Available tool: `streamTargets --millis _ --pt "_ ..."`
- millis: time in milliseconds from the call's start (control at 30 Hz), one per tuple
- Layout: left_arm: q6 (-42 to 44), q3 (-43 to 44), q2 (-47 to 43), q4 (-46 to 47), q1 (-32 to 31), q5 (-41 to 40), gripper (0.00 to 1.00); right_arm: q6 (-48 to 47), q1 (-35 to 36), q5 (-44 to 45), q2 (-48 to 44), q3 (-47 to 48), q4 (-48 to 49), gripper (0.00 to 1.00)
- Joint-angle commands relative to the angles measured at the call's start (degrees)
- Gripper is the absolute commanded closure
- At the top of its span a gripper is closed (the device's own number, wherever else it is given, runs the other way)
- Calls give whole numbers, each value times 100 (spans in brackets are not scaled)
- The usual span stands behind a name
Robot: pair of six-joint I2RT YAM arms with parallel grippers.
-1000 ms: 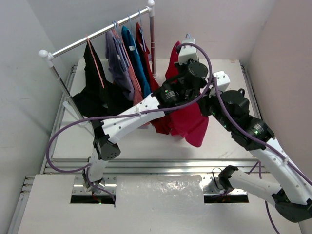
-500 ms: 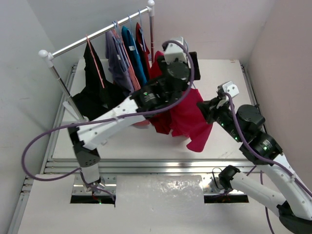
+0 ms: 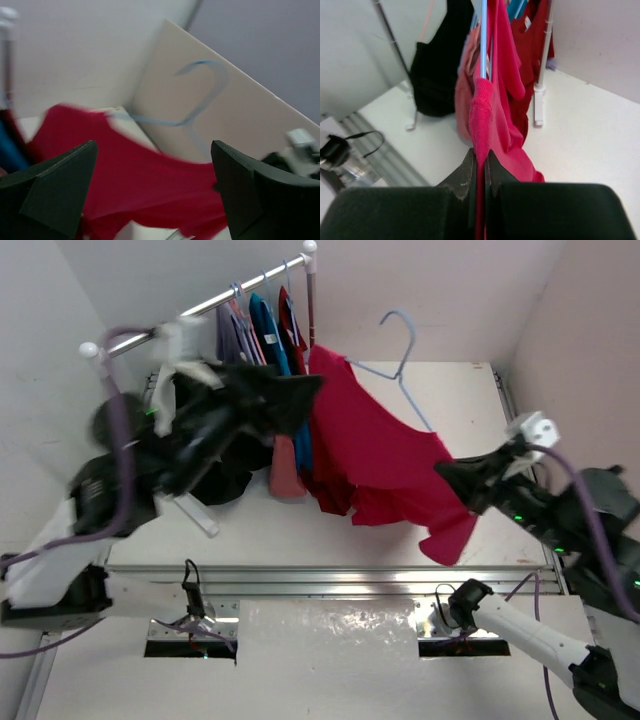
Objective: Place the t-shirt on the hanger
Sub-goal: Place the T-shirt at the clothesline, then place the hanger at the clothesline.
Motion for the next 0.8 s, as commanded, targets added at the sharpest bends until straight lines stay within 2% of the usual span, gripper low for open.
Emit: streamTargets --millis 0,33,100,167,200,233,267,300,367,433,500,567,633,767 --pt "-186 -838 -1082 -705 4 -1272 5 185 -3 -322 139 1572 -502 100" --pt "-248 -1346 -1537 -794 4 -1576 3 228 -4 -357 340 1892 -913 100" --pt "-634 -1762 -2100 -1294 4 -2348 3 255 -4 -558 596 2929 -1328 100" --pt "-1196 -2211 -2384 -1750 4 -2833 3 299 -4 -1129 1053 3806 -1847 100" --pt "-1459 -2317 -2507 -2318 4 -3088 2 343 -4 -1375 1176 4012 -1927 100" --pt "-1731 -2535 -2717 -2629 4 -3674 1 448 5 -1864 1281 4170 -1962 100" --pt "-2595 -2729 -2876 -3215 4 -4089 1 605 -3 -2278 1544 4572 -1902 100" --pt "-2604 -2774 -2921 -3560 4 -4206 1 702 -4 -2282 1546 4576 -1901 100" --pt "-3329 -2845 -2982 -4106 4 -4277 1 913 -4 -2808 1677 4585 -1569 100" --pt "-3422 -3046 -3097 -4363 4 -4198 1 1361 -4 -3142 1713 4358 -965 100" --pt "-3700 -3257 -3228 -4843 4 -4207 1 1886 -4 -3774 1748 3613 -245 100" --pt "-3826 -3494 -3464 -4942 30 -4355 1 2205 -4 -3933 1783 3296 215 100" --pt "-4061 -3705 -3763 -4943 83 -4418 0 2601 -4 -3961 1845 2996 769 100" --pt "-4511 -3961 -4694 -4821 469 -4593 0 3215 -4 -3462 1810 2520 1552 100"
